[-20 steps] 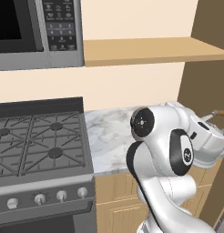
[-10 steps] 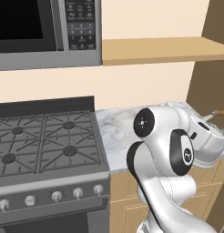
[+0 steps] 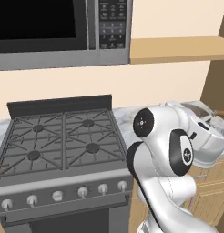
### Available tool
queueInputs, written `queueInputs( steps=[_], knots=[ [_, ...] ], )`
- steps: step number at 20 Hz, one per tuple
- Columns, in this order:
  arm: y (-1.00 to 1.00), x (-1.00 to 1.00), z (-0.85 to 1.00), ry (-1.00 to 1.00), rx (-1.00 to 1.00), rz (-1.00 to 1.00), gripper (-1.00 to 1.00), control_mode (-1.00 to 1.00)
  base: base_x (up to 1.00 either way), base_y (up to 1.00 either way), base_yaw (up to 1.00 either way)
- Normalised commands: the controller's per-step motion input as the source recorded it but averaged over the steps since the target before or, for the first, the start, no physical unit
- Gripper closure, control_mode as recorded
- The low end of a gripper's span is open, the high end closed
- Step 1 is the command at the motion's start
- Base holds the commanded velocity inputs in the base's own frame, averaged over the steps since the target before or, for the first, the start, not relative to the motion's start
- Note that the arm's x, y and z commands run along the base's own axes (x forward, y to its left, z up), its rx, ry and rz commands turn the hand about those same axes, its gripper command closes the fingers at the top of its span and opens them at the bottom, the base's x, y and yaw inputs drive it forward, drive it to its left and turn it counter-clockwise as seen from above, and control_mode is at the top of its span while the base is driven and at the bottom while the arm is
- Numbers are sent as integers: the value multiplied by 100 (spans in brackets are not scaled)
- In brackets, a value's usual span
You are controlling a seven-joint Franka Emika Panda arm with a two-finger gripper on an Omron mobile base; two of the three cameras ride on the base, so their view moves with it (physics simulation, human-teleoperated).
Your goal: Pick the kettle from the cabinet and place it on a stove burner. Then pick the pot from the counter and place it on another stove burner. Finally, turn both burners on.
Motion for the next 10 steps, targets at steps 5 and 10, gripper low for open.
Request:
queueInputs(
  steps=[5, 10],
  knots=[
    [0, 0, 0, 0, 0, 0, 100, 100, 0, 50, 0],
    [0, 0, 0, 0, 0, 0, 100, 100, 0, 53, 0]
  ],
)
